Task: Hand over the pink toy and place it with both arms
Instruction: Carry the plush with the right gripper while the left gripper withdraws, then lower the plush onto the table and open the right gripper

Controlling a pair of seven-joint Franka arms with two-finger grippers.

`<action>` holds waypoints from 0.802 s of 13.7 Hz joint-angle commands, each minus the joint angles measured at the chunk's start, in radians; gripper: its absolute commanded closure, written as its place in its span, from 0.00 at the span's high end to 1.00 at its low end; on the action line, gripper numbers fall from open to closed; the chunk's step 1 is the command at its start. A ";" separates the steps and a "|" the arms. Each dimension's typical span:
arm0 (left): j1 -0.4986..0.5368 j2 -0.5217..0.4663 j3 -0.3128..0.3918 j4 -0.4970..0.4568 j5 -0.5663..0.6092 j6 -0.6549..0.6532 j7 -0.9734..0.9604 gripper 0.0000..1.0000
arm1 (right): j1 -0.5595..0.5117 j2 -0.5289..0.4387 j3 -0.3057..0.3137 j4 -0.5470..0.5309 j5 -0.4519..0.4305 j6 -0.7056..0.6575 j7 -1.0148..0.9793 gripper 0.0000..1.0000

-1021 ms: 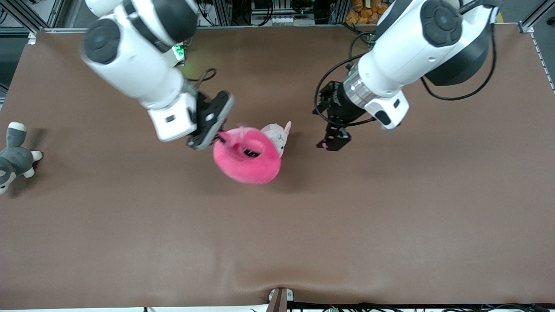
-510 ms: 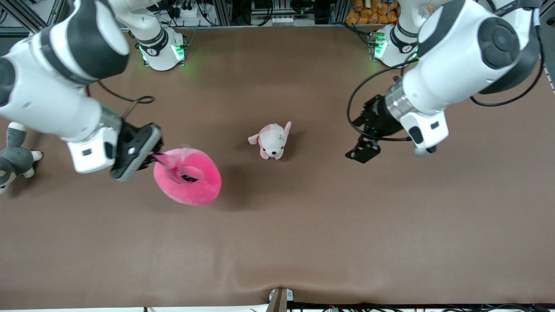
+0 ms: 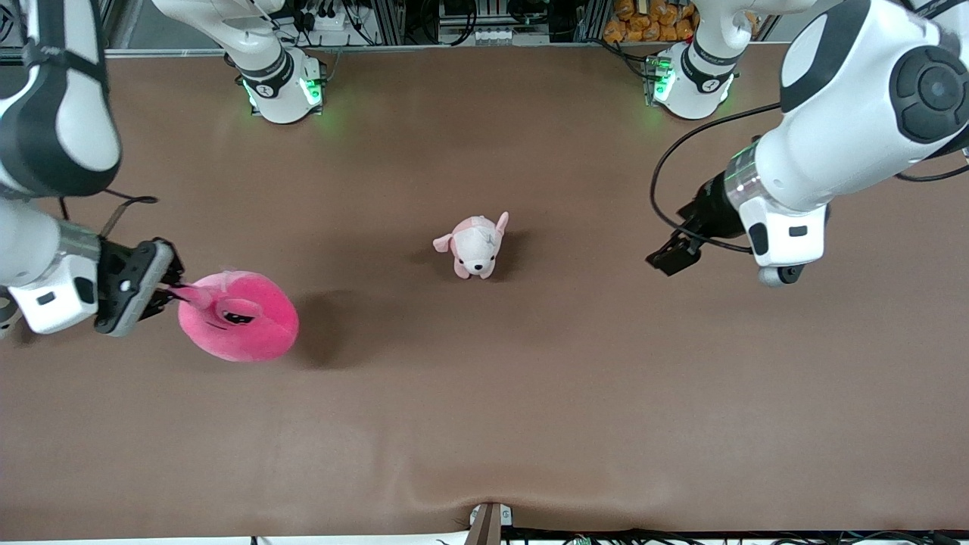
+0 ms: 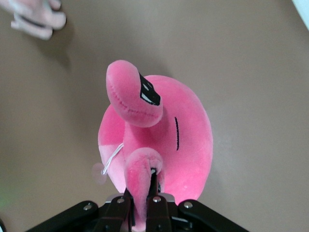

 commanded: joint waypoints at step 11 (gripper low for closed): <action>0.219 -0.155 -0.002 -0.016 0.145 -0.143 0.697 1.00 | -0.242 0.229 0.026 0.002 -0.004 -0.192 -0.407 0.00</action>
